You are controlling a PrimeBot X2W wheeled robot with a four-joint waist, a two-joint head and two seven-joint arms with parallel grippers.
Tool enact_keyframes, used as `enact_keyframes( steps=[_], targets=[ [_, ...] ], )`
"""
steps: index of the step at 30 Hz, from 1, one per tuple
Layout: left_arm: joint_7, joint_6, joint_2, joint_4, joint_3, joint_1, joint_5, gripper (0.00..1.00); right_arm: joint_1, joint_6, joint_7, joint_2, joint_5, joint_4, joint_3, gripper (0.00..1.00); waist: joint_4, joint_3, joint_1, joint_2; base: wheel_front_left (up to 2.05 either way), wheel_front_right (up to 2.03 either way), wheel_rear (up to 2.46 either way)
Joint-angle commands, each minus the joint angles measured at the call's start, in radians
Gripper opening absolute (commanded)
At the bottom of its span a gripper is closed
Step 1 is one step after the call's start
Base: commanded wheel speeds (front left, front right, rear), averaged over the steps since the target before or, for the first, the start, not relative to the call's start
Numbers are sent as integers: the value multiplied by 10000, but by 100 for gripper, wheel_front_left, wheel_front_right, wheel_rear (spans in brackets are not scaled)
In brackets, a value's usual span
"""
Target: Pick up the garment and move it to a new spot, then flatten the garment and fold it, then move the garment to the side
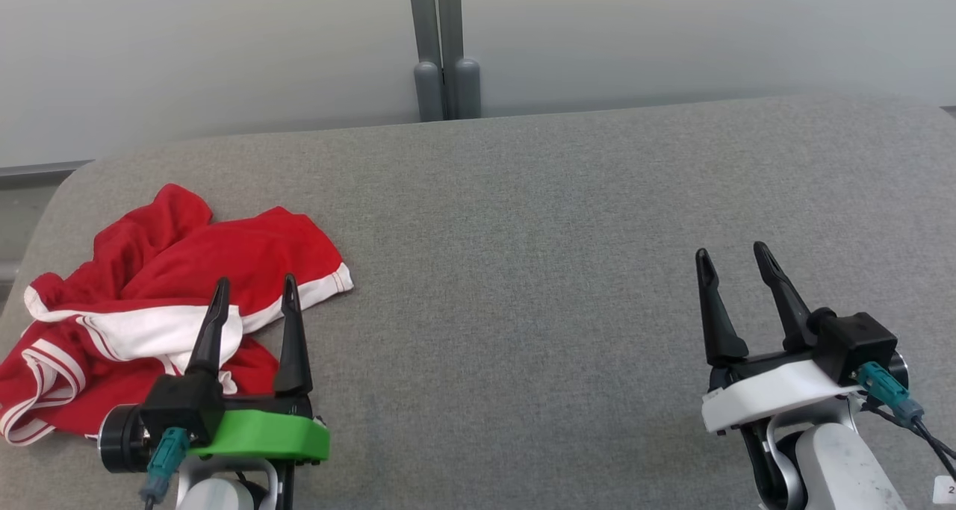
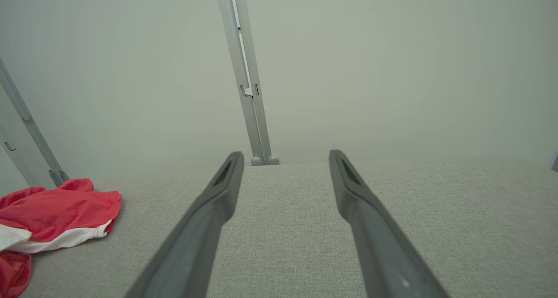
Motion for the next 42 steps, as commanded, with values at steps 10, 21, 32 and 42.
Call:
enact_keyframes(
  steps=[10,21,32,42],
  targets=[
    [-106,15,74,15,-95,-115,260,100,-113,6,-123,-19,-329,113,24,100,15,-13,0,-1,0,0,0],
    [-106,-43,73,68,-95,-46,273,100,-73,6,-123,-59,-274,213,-99,100,0,-62,0,-1,0,0,0],
    [-104,78,72,360,8,-51,-10,100,10,6,-123,-41,-117,186,-4,100,192,-29,0,-1,0,0,0],
    [-104,159,72,524,206,-248,-38,100,52,6,-123,-57,307,-86,548,100,1008,177,0,-1,0,0,0]
  ],
)
